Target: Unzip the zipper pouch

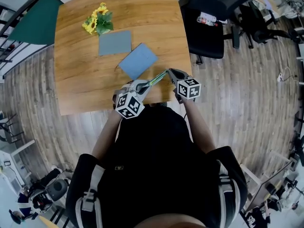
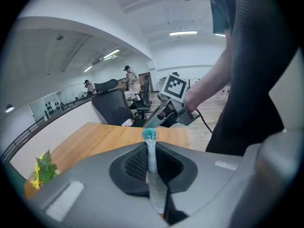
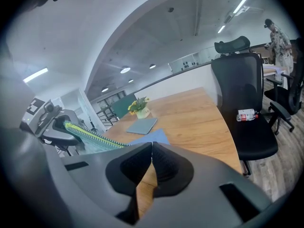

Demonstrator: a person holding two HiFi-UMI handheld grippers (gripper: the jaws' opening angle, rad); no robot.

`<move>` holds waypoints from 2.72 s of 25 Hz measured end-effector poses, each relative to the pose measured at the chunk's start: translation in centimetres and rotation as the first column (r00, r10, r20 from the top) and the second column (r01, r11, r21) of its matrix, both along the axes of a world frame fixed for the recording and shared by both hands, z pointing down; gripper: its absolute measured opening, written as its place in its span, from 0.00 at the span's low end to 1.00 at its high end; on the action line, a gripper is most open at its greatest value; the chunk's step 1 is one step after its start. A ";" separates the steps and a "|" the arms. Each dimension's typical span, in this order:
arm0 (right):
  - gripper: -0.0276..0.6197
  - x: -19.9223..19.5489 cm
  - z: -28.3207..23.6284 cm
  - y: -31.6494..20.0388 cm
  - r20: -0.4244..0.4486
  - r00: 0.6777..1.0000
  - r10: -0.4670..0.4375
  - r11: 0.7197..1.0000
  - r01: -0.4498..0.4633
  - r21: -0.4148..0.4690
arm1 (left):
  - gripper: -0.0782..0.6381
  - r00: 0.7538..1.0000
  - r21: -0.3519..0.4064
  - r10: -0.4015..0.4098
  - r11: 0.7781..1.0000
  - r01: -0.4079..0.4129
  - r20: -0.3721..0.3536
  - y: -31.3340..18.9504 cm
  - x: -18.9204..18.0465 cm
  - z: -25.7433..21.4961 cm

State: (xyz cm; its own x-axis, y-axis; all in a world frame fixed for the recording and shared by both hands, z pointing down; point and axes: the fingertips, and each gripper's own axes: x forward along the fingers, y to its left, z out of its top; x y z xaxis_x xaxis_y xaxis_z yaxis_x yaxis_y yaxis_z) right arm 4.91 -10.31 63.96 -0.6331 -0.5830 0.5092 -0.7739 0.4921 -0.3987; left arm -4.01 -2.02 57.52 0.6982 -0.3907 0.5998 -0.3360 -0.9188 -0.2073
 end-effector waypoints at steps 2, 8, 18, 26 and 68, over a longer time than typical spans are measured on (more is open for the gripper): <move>0.05 0.6 0.0 0.2 0.002 1.000 -0.011 1.000 0.011 -0.001 | 0.12 1.000 0.006 -0.006 1.000 0.006 0.008 0.3 0.8 -0.1; 0.06 2.0 0.2 0.2 0.001 0.999 -0.040 0.999 0.040 -0.005 | 0.12 1.000 0.014 -0.024 1.000 0.024 0.019 0.7 2.7 -0.4; 0.06 5.9 0.7 0.1 -0.002 0.999 -0.034 0.999 0.033 -0.007 | 0.12 0.999 0.005 -0.033 0.999 0.033 -0.006 0.6 6.7 -0.3; 0.06 8.1 0.7 0.1 0.004 1.000 0.006 0.999 -0.006 0.033 | 0.12 0.999 0.014 -0.030 0.999 0.031 -0.038 0.4 9.2 -1.2; 0.05 10.9 0.3 5.2 -0.134 0.964 -0.228 0.942 0.253 0.221 | 0.12 0.974 0.038 -0.226 0.973 0.227 -0.035 -0.8 9.1 -2.1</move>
